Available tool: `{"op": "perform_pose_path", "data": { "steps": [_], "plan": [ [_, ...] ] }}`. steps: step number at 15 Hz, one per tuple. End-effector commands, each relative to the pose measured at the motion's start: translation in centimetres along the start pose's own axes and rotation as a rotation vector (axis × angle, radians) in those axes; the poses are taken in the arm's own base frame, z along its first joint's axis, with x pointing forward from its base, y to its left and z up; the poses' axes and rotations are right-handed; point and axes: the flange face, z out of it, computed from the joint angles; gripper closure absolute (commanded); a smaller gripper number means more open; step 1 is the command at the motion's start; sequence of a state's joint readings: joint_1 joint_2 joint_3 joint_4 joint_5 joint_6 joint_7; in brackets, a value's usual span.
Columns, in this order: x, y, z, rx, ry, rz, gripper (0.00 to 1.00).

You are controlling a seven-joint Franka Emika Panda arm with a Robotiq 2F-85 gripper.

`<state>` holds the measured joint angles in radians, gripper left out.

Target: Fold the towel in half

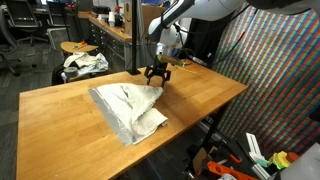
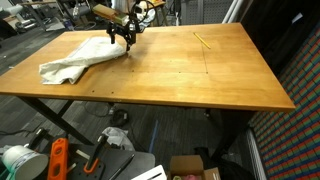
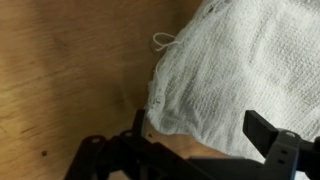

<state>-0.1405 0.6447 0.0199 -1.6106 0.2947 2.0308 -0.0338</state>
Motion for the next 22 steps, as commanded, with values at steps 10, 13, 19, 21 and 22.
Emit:
{"op": "perform_pose_path", "data": {
  "steps": [10, 13, 19, 21, 22],
  "plan": [
    [0.9, -0.1, 1.6, 0.034, -0.006, 0.014, 0.0],
    [0.8, -0.3, 1.8, 0.053, -0.026, 0.004, 0.0],
    [0.1, -2.4, 2.4, 0.097, -0.053, -0.047, 0.0],
    [0.0, -3.0, 2.6, 0.119, -0.057, -0.06, 0.0],
    [0.0, -3.2, 2.7, 0.128, -0.061, -0.063, 0.0]
  ]
}}
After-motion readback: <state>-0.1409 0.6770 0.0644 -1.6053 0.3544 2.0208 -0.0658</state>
